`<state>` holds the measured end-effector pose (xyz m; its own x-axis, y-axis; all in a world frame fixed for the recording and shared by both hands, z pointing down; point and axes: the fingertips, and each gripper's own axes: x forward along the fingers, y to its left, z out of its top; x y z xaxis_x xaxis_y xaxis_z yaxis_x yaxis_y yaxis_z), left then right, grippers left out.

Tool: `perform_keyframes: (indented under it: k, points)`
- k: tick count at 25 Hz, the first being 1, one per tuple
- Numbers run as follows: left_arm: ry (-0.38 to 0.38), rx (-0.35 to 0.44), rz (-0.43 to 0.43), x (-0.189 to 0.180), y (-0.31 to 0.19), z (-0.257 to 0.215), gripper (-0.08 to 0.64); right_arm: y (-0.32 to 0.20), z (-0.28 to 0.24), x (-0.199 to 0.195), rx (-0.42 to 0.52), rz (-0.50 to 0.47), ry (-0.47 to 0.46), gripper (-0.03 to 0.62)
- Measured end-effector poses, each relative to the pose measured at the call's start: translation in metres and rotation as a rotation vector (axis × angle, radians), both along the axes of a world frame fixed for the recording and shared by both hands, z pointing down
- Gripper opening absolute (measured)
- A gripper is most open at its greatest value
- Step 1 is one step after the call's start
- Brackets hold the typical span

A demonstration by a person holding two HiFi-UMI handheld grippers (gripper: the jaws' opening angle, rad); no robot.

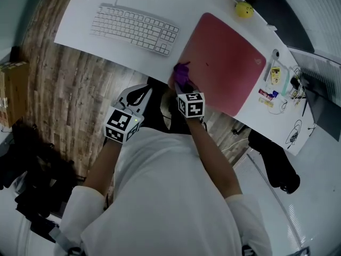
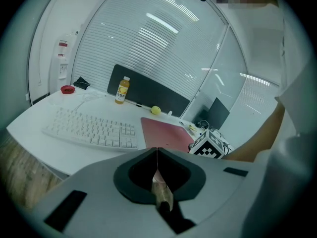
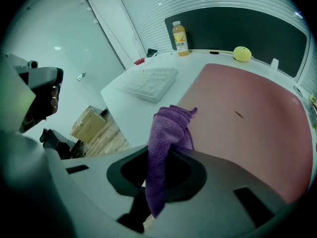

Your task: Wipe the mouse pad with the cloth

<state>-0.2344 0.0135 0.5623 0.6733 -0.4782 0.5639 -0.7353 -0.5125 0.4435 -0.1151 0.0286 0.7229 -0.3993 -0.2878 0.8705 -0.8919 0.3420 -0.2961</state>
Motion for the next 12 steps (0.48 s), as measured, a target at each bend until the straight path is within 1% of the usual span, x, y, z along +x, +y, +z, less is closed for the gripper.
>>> perform_keyframes:
  k: [8,12]
  points:
    - [0.006,0.001,-0.041,-0.02,-0.004,0.002,0.02,-0.002,-0.005,-0.051,-0.011,-0.114,-0.055,0.075]
    - [0.009,0.011,-0.055,-0.026,-0.008,-0.001,0.02,-0.007,-0.014,-0.071,0.003,-0.157,-0.078,0.075]
